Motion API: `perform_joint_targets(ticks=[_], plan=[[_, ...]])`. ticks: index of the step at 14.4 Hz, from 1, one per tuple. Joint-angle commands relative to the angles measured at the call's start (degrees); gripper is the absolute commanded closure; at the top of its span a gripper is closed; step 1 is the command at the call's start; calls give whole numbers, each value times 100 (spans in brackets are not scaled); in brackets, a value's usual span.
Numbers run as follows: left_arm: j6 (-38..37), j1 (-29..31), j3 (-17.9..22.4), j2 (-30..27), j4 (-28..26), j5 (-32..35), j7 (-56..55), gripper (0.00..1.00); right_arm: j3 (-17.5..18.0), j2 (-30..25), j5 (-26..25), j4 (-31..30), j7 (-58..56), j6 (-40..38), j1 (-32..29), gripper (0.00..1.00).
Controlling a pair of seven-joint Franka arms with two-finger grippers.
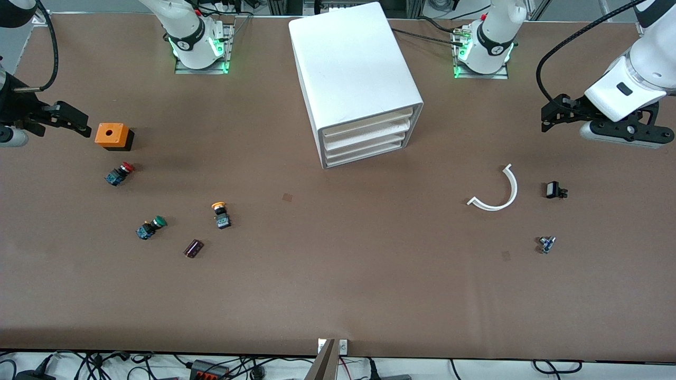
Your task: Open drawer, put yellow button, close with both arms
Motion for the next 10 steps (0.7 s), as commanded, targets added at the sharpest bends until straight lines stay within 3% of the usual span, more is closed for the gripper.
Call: perform_joint_targets(ticks=[1, 10], plan=[[-122, 62, -21, -8, 94, -90, -33, 0, 13, -111, -33, -143, -92, 88, -5, 0], [-253, 53, -30, -8, 103, -90, -50, 0, 57, -67, -33, -91, -92, 35, 30, 0]])
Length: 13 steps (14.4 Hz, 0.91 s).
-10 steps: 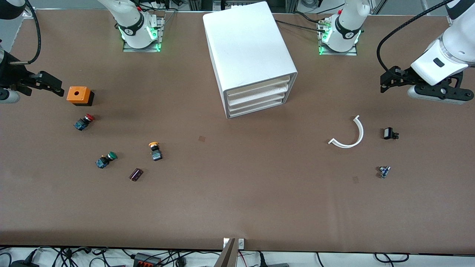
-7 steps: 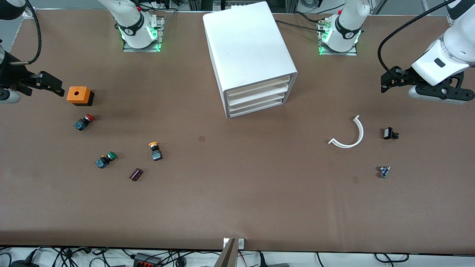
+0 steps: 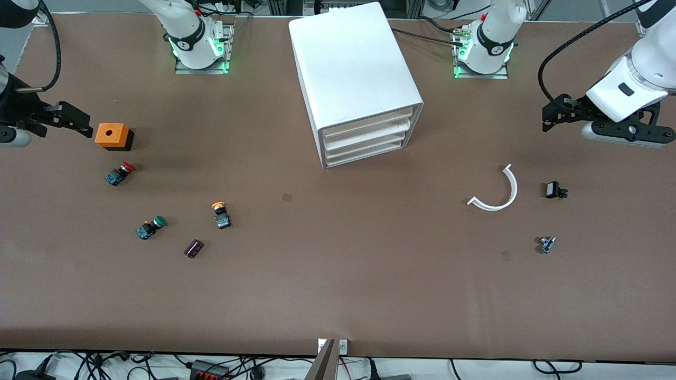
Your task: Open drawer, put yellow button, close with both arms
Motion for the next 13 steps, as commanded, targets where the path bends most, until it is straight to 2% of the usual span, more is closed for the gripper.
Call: perform_joint_targets(ticks=[1, 6, 8, 11, 13], plan=[[-231, 13, -33, -8, 103, -90, -25, 0, 28, 2, -33, -84, -67, 15, 30, 0], [-425, -49, -59, 1, 120, -107, -17, 0, 28, 485, -15, -32, 21, 164, 538, 0], [-548, -40, -199, 1, 120, -116, -8, 0, 37, 801, 2, 56, 21, 296, 715, 0], [-583, -49, -453, 45, 120, -160, 1, 0, 37, 1328, 301, 91, -67, 630, 742, 0], [-583, -58, -507, 237, 120, -632, 27, 0, 37, 1671, 293, 91, -76, 1015, 872, 0]])
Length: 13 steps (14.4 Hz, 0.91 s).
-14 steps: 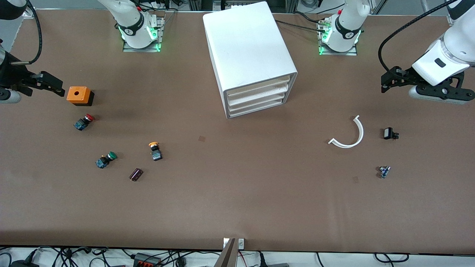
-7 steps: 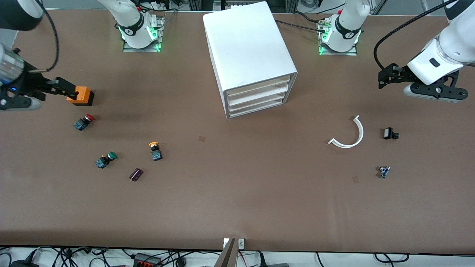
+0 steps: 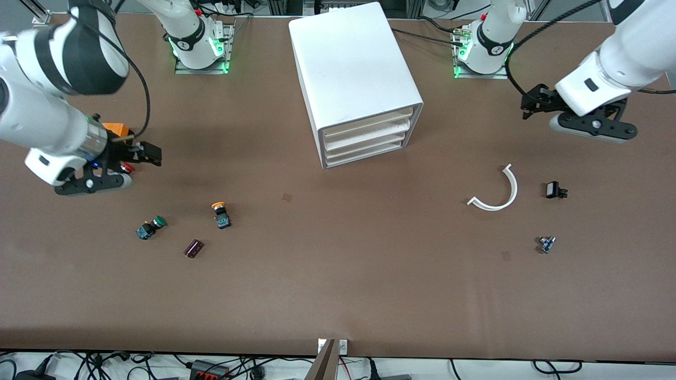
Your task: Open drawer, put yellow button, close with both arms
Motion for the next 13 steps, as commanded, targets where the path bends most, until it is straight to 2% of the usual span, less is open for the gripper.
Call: perform_joint_targets(ticks=[1, 7, 9, 10, 12, 13], plan=[[-155, 18, -66, 332, 118, -637, 28, 0, -6, 459, 87, 134, -70, 416, 203, 0], [-472, -219, -250, 1219, 109, -2570, 124, 0, -15, 1180, 35, 125, -62, 988, 468, 0], [-402, -368, -312, 1457, 109, -2872, 404, 0, -15, 1409, 52, 134, -62, 1164, 520, 0], [-384, -464, -321, 1667, 100, -3047, 736, 0, -15, 1540, 52, 134, -62, 1348, 564, 0], [-331, -439, -312, 2107, 22, -3574, 2016, 0, -6, 1822, 61, 134, -114, 1621, 600, 0], [-235, -387, -312, 2222, -5, -3628, 2658, 0, -6, 1945, 78, 134, -210, 1700, 617, 0]])
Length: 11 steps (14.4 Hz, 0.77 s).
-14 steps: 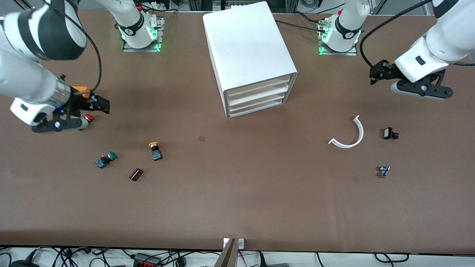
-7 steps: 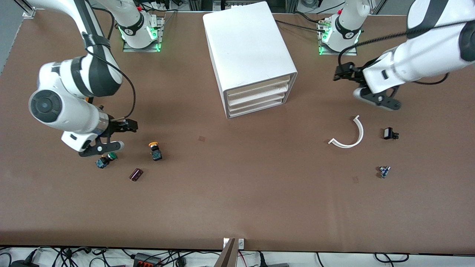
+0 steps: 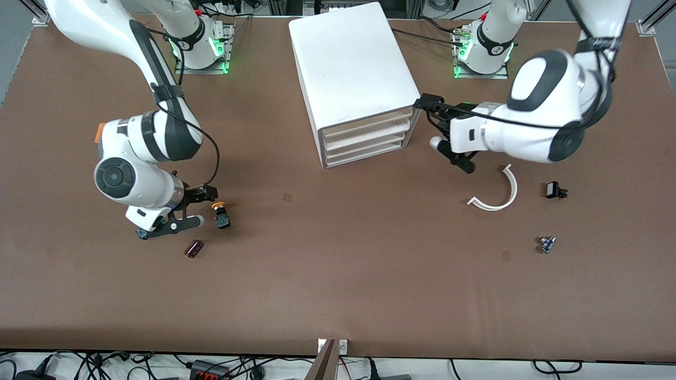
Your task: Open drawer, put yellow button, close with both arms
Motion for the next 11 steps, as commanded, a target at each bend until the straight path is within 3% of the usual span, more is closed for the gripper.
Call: perform_joint_targets(ticks=[1, 5, 8, 11], plan=[[197, 108, 18, 381, -48, -314, 1504, 0, -11, 372, 86, 110, -212, 221, 112, 0], [1110, 231, 18, 390, -891, -1506, 1972, 0, -11, 663, 77, 110, -221, 459, 174, 0], [1174, 231, 18, 556, -1287, -2543, 2394, 0, -11, 769, 59, 110, -230, 556, 174, 0], [1139, 239, 18, 829, -1306, -2906, 2825, 12, -11, 900, 77, 188, -221, 635, 174, 0]])
